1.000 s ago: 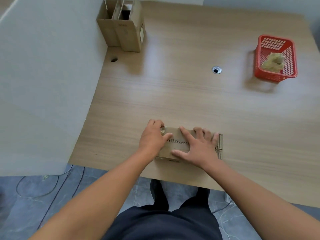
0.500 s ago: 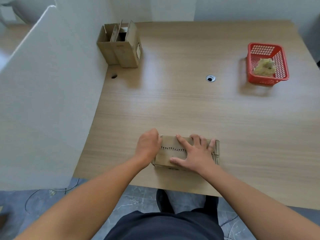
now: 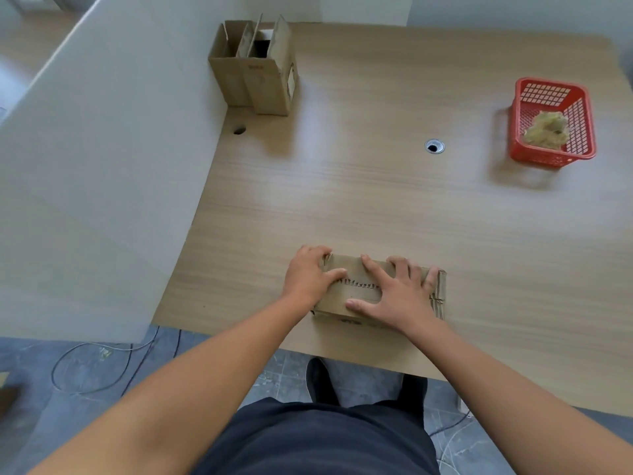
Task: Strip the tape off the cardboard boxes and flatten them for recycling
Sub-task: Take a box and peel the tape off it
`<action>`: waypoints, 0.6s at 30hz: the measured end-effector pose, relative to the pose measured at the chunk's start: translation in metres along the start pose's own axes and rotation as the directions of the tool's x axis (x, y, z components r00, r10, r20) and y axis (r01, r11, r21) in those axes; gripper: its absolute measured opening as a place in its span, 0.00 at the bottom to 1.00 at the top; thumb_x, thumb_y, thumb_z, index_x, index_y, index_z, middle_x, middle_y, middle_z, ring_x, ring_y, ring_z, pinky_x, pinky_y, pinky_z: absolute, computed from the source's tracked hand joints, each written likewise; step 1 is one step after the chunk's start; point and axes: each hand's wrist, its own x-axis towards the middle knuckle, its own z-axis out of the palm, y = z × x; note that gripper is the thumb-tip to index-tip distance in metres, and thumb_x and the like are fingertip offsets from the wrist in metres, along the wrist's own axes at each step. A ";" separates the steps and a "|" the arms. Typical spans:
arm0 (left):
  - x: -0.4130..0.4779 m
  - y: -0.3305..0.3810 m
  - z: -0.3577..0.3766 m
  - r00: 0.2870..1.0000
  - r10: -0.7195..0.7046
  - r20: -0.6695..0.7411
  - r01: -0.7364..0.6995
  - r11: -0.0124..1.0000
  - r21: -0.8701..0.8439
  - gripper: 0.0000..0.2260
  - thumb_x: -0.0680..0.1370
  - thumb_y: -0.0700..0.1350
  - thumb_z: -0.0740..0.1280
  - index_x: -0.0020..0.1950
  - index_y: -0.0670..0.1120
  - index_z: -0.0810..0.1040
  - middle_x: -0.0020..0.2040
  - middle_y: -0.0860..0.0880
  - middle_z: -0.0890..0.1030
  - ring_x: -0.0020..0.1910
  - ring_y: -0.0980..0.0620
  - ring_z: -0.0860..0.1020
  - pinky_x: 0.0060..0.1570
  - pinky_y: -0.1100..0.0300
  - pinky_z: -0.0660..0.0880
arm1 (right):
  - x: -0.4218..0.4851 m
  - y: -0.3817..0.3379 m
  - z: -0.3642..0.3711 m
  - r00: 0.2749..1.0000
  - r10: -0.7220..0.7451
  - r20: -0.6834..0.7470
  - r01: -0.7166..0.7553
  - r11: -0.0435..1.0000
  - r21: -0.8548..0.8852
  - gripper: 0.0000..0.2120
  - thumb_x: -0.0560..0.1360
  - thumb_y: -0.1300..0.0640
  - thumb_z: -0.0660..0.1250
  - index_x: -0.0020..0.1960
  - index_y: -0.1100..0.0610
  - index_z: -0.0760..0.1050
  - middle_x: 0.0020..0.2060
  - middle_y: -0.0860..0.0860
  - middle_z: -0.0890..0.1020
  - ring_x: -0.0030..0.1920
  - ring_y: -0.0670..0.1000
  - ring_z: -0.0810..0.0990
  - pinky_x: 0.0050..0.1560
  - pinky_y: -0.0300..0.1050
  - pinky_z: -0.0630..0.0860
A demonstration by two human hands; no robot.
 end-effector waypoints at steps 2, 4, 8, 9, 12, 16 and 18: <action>0.001 -0.004 0.000 0.998 -0.040 -0.046 0.035 0.993 -0.116 0.21 0.75 0.52 0.76 0.67 0.51 0.81 0.64 0.51 0.81 0.64 0.53 0.77 0.63 0.63 0.68 | 0.000 0.000 0.000 1.000 0.004 0.004 -0.004 1.000 0.006 0.49 0.60 0.13 0.50 0.77 0.26 0.43 0.74 0.51 0.56 0.76 0.56 0.48 0.69 0.71 0.26; -0.002 -0.006 -0.001 0.995 0.019 -0.095 -0.025 0.998 -0.062 0.15 0.79 0.49 0.71 0.65 0.50 0.83 0.62 0.50 0.83 0.62 0.51 0.79 0.63 0.63 0.70 | 0.000 -0.001 0.000 1.000 0.011 0.002 -0.011 1.000 0.010 0.49 0.59 0.13 0.50 0.76 0.25 0.43 0.74 0.50 0.57 0.77 0.56 0.48 0.70 0.71 0.27; -0.006 -0.002 0.003 0.967 0.210 -0.145 -0.178 0.963 0.202 0.12 0.84 0.46 0.61 0.53 0.42 0.82 0.48 0.43 0.84 0.48 0.43 0.81 0.49 0.51 0.75 | -0.003 -0.005 -0.001 1.000 0.014 0.005 -0.014 1.000 0.007 0.48 0.60 0.13 0.50 0.77 0.26 0.44 0.74 0.51 0.57 0.77 0.55 0.47 0.71 0.72 0.28; -0.005 -0.002 0.004 0.963 0.210 -0.167 -0.174 0.962 0.208 0.12 0.85 0.46 0.60 0.51 0.43 0.82 0.45 0.44 0.84 0.45 0.43 0.80 0.45 0.52 0.74 | -0.004 -0.006 -0.001 1.000 0.015 0.000 -0.015 1.000 0.005 0.48 0.60 0.13 0.50 0.77 0.26 0.45 0.74 0.51 0.57 0.77 0.56 0.48 0.71 0.73 0.28; -0.002 0.000 0.010 0.960 0.069 -0.271 -0.043 0.994 0.099 0.11 0.84 0.47 0.62 0.48 0.46 0.82 0.40 0.48 0.83 0.40 0.47 0.78 0.40 0.55 0.70 | -0.005 -0.009 0.000 1.000 0.021 -0.013 -0.021 1.000 -0.004 0.49 0.60 0.13 0.49 0.77 0.27 0.45 0.73 0.51 0.57 0.77 0.57 0.48 0.71 0.74 0.29; 0.006 0.003 0.009 0.873 -0.461 -0.160 0.373 0.841 -0.392 0.10 0.80 0.48 0.68 0.41 0.47 0.82 0.37 0.54 0.82 0.42 0.48 0.80 0.43 0.58 0.74 | -0.008 -0.008 0.001 1.000 0.004 -0.018 -0.005 1.000 -0.026 0.48 0.61 0.14 0.50 0.78 0.28 0.46 0.73 0.51 0.57 0.77 0.57 0.49 0.72 0.75 0.31; 0.014 -0.002 0.001 0.720 -0.691 0.056 0.499 0.460 -0.735 0.08 0.77 0.38 0.70 0.38 0.44 0.81 0.35 0.49 0.82 0.39 0.45 0.82 0.45 0.49 0.82 | -0.007 -0.010 0.002 1.000 0.026 -0.015 -0.026 1.000 -0.010 0.48 0.61 0.14 0.50 0.78 0.27 0.46 0.74 0.51 0.57 0.77 0.57 0.48 0.72 0.76 0.32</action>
